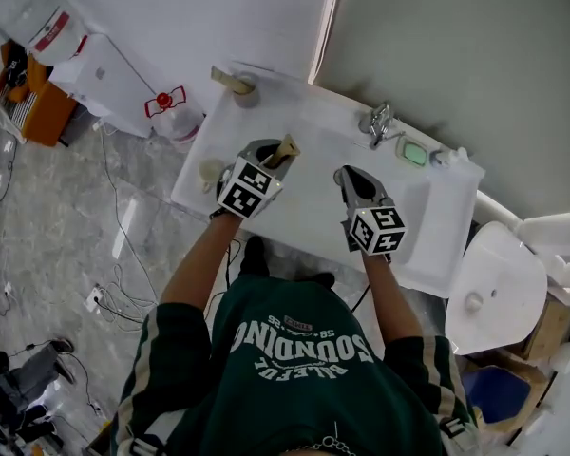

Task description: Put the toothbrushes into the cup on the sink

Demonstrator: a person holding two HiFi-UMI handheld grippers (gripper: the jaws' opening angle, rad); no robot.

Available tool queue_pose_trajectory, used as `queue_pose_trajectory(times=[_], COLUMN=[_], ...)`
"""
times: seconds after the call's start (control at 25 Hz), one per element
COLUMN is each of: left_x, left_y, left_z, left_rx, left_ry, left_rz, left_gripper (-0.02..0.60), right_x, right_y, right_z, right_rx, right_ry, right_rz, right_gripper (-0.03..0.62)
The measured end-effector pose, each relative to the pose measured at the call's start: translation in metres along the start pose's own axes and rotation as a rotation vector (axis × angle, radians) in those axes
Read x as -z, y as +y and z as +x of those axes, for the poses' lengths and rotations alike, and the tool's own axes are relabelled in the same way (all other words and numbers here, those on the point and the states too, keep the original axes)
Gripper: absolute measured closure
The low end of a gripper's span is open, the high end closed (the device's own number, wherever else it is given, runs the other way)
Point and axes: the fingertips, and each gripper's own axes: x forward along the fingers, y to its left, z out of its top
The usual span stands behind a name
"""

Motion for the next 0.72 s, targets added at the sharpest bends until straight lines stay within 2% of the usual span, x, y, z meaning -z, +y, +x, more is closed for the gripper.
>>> queue_pose_trajectory(times=[0.24, 0.4, 0.52, 0.72], left_x=[0.008, 0.014, 0.015, 0.028], left_y=[0.087, 0.130, 0.146, 0.158], left_z=[-0.058, -0.086, -0.098, -0.103], left_rx=[-0.160, -0.239, -0.260, -0.246], left_ry=[-0.082, -0.104, -0.124, -0.150], left_rz=[-0.059, -0.075, -0.094, -0.170], left_gripper=[0.449, 0.449, 0.449, 0.449], right_x=[0.005, 0.007, 0.007, 0.006], right_y=[0.019, 0.028, 0.032, 0.034], right_z=[0.014, 0.022, 0.025, 0.028], right_rx=[-0.027, -0.029, -0.029, -0.013], right_ry=[0.020, 0.028, 0.032, 0.037], right_rz=[-0.008, -0.009, -0.014, -0.021], right_gripper=[0.589, 0.589, 0.589, 0.589])
